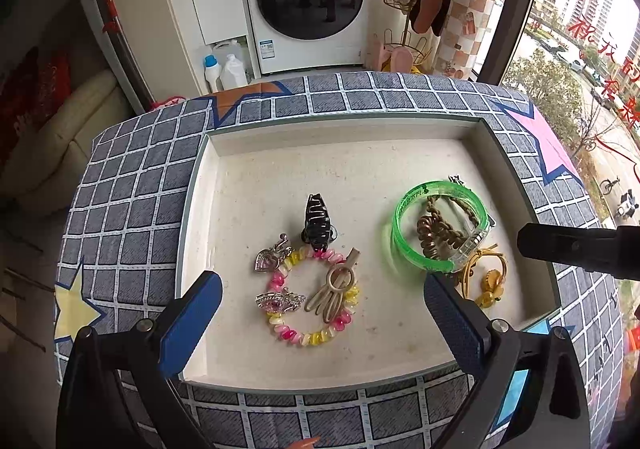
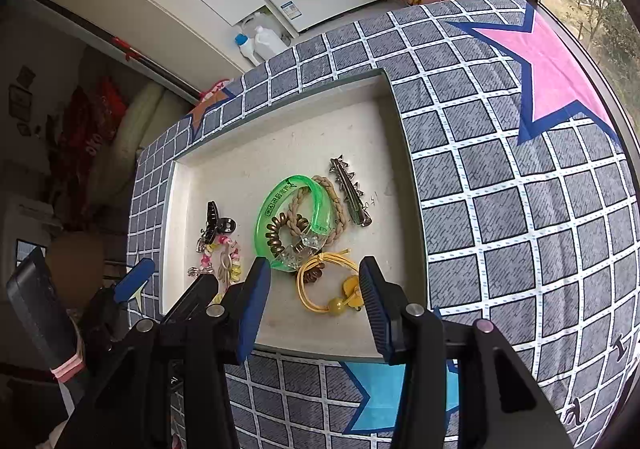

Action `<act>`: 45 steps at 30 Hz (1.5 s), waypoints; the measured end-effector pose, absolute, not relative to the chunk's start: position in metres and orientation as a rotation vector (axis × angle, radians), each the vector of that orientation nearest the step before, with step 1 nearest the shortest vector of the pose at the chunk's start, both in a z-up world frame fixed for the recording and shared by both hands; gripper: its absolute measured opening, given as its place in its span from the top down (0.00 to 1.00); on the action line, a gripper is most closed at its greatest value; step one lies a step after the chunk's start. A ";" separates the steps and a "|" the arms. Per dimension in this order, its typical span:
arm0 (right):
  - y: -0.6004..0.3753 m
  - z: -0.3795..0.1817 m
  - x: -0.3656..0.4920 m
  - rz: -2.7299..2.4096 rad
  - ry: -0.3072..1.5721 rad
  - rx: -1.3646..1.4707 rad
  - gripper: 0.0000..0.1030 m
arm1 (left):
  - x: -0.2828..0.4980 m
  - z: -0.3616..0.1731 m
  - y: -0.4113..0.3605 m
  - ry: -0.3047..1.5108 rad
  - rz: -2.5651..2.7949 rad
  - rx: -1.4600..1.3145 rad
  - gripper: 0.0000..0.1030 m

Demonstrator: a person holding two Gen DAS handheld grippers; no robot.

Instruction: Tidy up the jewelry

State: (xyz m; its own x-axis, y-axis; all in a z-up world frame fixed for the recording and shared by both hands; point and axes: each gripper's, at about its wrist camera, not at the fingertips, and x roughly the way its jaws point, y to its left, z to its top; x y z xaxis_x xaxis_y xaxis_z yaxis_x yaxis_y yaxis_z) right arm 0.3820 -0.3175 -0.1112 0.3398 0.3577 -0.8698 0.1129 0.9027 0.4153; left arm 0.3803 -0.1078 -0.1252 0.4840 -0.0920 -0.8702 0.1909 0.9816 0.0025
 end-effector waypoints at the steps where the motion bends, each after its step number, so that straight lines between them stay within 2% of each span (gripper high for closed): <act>1: -0.316 -0.111 0.382 0.169 1.226 0.442 0.47 | 0.379 -0.126 -0.107 1.056 -0.169 0.107 0.00; 4: -0.313 -0.111 0.381 0.173 1.227 0.442 0.31 | 0.376 -0.126 -0.104 1.065 -0.162 0.111 0.00; 8: -0.308 -0.109 0.378 0.154 1.234 0.417 0.30 | 0.369 -0.125 -0.098 1.074 -0.149 0.109 0.00; 10: -0.305 -0.108 0.376 0.144 1.237 0.392 0.18 | 0.366 -0.124 -0.095 1.078 -0.136 0.110 0.00; 23: -0.293 -0.099 0.324 0.086 1.186 0.295 0.17 | 0.305 -0.113 -0.077 1.066 -0.095 0.152 0.00; 26: -0.289 -0.099 0.304 0.071 1.178 0.273 0.00 | 0.286 -0.112 -0.073 1.069 -0.099 0.156 0.00; 34: -0.272 -0.089 0.248 0.054 1.166 0.209 0.00 | 0.229 -0.088 -0.056 1.058 -0.088 0.126 0.00; 45: -0.248 -0.027 0.167 0.003 1.042 0.117 0.00 | 0.162 -0.027 -0.025 0.988 -0.071 0.080 0.00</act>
